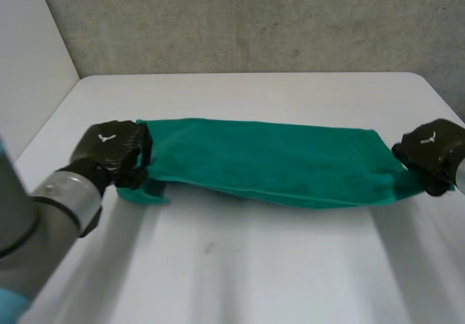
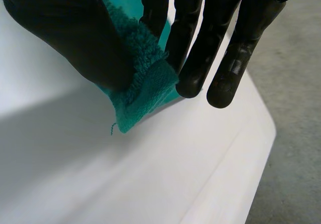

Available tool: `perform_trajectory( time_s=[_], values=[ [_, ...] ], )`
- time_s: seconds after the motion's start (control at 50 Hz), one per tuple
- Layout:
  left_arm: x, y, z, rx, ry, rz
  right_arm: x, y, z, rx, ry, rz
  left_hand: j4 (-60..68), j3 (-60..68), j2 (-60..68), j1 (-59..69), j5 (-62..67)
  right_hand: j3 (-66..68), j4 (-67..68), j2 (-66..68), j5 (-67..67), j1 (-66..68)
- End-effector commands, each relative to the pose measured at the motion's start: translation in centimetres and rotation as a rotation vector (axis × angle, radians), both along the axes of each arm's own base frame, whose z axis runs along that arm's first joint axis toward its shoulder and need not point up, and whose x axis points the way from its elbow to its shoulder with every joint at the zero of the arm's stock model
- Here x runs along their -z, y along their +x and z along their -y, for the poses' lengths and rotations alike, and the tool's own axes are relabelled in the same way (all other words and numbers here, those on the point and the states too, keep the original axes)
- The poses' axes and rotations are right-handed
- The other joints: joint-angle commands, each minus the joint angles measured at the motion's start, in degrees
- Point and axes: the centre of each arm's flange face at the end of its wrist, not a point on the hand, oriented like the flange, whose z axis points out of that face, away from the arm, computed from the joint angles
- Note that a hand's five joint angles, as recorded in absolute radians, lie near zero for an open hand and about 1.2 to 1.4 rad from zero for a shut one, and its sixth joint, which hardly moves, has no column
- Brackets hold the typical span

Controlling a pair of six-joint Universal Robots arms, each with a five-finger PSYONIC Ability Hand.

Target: Fold the towel.

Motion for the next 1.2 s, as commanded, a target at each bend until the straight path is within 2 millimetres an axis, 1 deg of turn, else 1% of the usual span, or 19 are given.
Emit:
perform_trajectory(
  time_s=[0.02,0.18,0.24,0.3,0.4,0.42,0.48,0.5,0.58,0.64,0.68,0.78,0.8,0.86,0.88,0.94,0.96,1.1,1.2],
  values=[
    [0.2,1.2,-0.9,0.073,0.034,0.119,2.0,0.2,-2.3,-0.075,0.117,-0.092,11.58,11.72,11.39,14.43,15.02,11.8,11.86,12.69,13.15,24.4],
    [7.3,0.4,1.0,0.101,0.198,0.214,7.5,1.4,-1.2,-0.099,0.235,-0.096,11.58,11.72,11.39,14.43,15.02,11.8,11.86,12.69,13.15,24.4],
    [8.5,-0.3,3.3,0.086,0.16,0.214,7.3,1.9,0.6,-0.059,0.175,-0.056,11.58,11.72,11.39,14.43,15.02,11.8,11.86,12.69,13.15,24.4],
    [7.4,-1.3,6.5,0.053,0.048,0.189,5.7,2.1,2.5,-0.007,0.095,-0.002,11.58,11.72,11.39,14.43,15.02,11.8,11.86,12.69,13.15,24.4],
    [0.6,-2.9,11.3,-0.004,-0.235,0.089,-0.3,3.2,6.6,0.055,-0.149,0.172,11.58,11.72,11.39,14.43,15.02,11.8,11.86,12.69,13.15,24.4],
    [-2.7,-3.6,12.3,-0.02,-0.346,0.044,-1.6,3.3,7.2,0.061,-0.198,0.211,11.58,11.72,11.39,14.43,15.02,11.8,11.86,12.69,13.15,24.4],
    [-8.3,-3.9,13.0,-0.05,-0.52,-0.047,-8.7,3.6,9.3,0.079,-0.46,0.448,11.58,11.72,11.39,14.43,15.02,11.8,11.86,12.69,13.15,24.4],
    [-12.0,-3.6,13.2,-0.078,-0.637,-0.112,-10.5,3.6,9.4,0.076,-0.523,0.506,11.58,11.72,11.39,14.43,15.02,11.8,11.86,12.69,13.15,24.4],
    [-18.0,-2.5,12.6,-0.115,-0.836,-0.255,-17.5,2.7,7.6,0.037,-0.771,0.74,11.58,11.72,11.39,14.43,15.02,11.8,11.86,12.69,13.15,24.4],
    [-19.4,-2.2,12.1,-0.111,-0.878,-0.285,-19.2,2.6,6.3,0.001,-0.827,0.803,11.58,11.72,11.39,14.43,15.02,11.8,11.86,12.69,13.15,24.4],
    [-18.7,-1.9,12.0,-0.111,-0.852,-0.276,-19.0,2.6,6.1,0.002,-0.818,0.802,11.58,11.72,11.39,14.43,15.02,11.8,11.86,12.69,13.15,24.4],
    [-15.1,-1.5,11.7,-0.104,-0.732,-0.222,-13.5,3.1,5.6,0.045,-0.588,0.741,11.58,11.72,11.39,14.43,15.02,11.8,11.86,12.69,13.15,24.4],
    [-13.0,-1.4,10.9,-0.076,-0.659,-0.192,-12.6,3.1,5.5,0.05,-0.553,0.725,11.58,11.72,11.39,14.43,15.02,11.8,11.86,12.69,13.15,24.4],
    [-12.0,-1.4,10.6,-0.061,-0.627,-0.18,-8.4,3.3,5.1,0.065,-0.4,0.651,11.58,11.72,11.39,14.43,15.02,11.8,11.86,12.69,13.15,24.4],
    [-7.8,-1.4,9.5,-0.003,-0.5,-0.13,-8.4,3.3,5.1,0.065,-0.399,0.65,11.58,11.72,11.39,14.43,15.02,11.8,11.86,12.69,13.15,24.4],
    [-5.7,-1.2,9.0,0.02,-0.437,-0.109,-3.4,3.5,4.8,0.078,-0.241,0.583,11.58,11.72,11.39,14.43,15.02,11.8,11.86,12.69,13.15,24.4],
    [-2.6,-0.8,8.2,0.048,-0.347,-0.077,-2.7,3.5,4.7,0.08,-0.217,0.576,11.58,11.72,11.39,14.43,15.02,11.8,11.86,12.69,13.15,24.4],
    [4.8,-0.1,7.0,0.067,-0.125,-0.013,4.0,3.2,4.6,0.135,-0.023,0.524,11.58,11.72,11.39,14.43,15.02,11.8,11.86,12.69,13.15,24.4],
    [8.8,0.0,6.6,0.07,-0.009,0.031,6.3,3.1,4.6,0.154,0.04,0.507,11.58,11.72,11.39,14.43,15.02,11.8,11.86,12.69,13.15,24.4]
  ],
)
